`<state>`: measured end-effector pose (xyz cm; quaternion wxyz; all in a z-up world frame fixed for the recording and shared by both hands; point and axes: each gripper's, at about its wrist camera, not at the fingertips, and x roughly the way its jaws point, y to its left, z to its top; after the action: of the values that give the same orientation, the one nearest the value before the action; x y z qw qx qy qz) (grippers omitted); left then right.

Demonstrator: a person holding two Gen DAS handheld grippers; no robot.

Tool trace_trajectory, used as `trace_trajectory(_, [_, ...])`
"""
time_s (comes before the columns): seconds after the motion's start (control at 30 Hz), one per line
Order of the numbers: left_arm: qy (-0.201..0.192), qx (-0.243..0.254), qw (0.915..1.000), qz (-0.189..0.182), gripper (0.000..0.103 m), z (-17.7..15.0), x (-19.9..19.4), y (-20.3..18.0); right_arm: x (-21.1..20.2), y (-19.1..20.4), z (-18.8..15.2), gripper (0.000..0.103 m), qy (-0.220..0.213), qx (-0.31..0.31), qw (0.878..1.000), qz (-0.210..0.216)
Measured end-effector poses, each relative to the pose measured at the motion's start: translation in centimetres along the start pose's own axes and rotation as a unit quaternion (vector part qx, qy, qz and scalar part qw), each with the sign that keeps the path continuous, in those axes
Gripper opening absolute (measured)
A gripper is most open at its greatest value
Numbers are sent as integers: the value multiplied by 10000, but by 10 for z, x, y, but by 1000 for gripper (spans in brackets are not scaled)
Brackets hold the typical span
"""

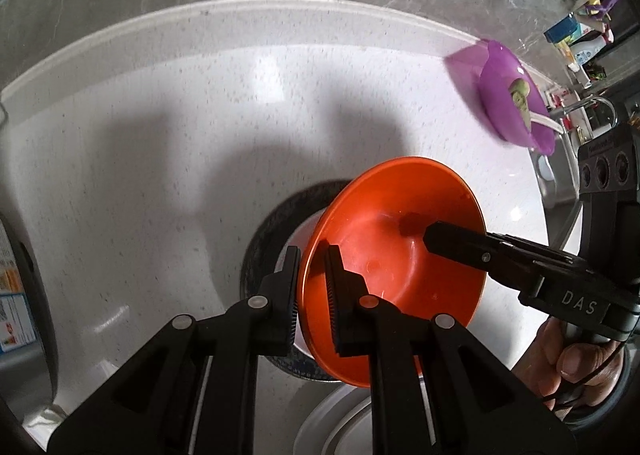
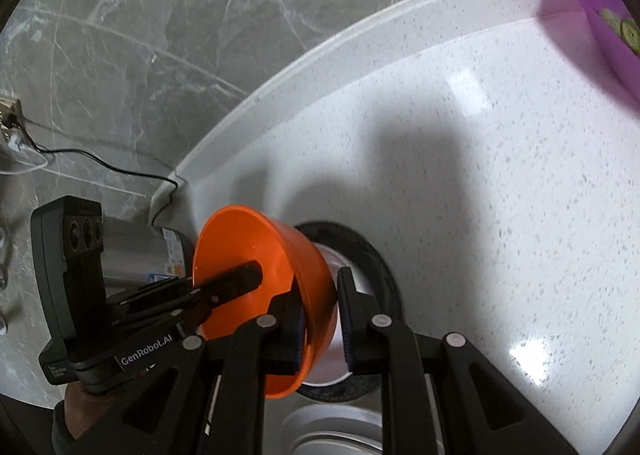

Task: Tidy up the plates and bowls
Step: 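Lift the orange bowl with both grippers and carry it over the white bowl, then lower the orange bowl into the white bowl and open both grippers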

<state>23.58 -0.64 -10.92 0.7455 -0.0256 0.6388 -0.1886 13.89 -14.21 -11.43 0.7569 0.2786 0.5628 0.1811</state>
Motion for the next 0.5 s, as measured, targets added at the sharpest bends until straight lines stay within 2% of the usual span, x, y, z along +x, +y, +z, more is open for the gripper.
trace_trajectory(0.33, [-51, -53, 9999, 125, 12, -21, 21, 5, 9, -4, -13, 16, 149, -127, 9995, -254])
trace_trajectory(0.5, [-168, -107, 9997, 108, 15, -32, 17, 14, 11, 4, -16, 16, 147, -351, 9985, -404])
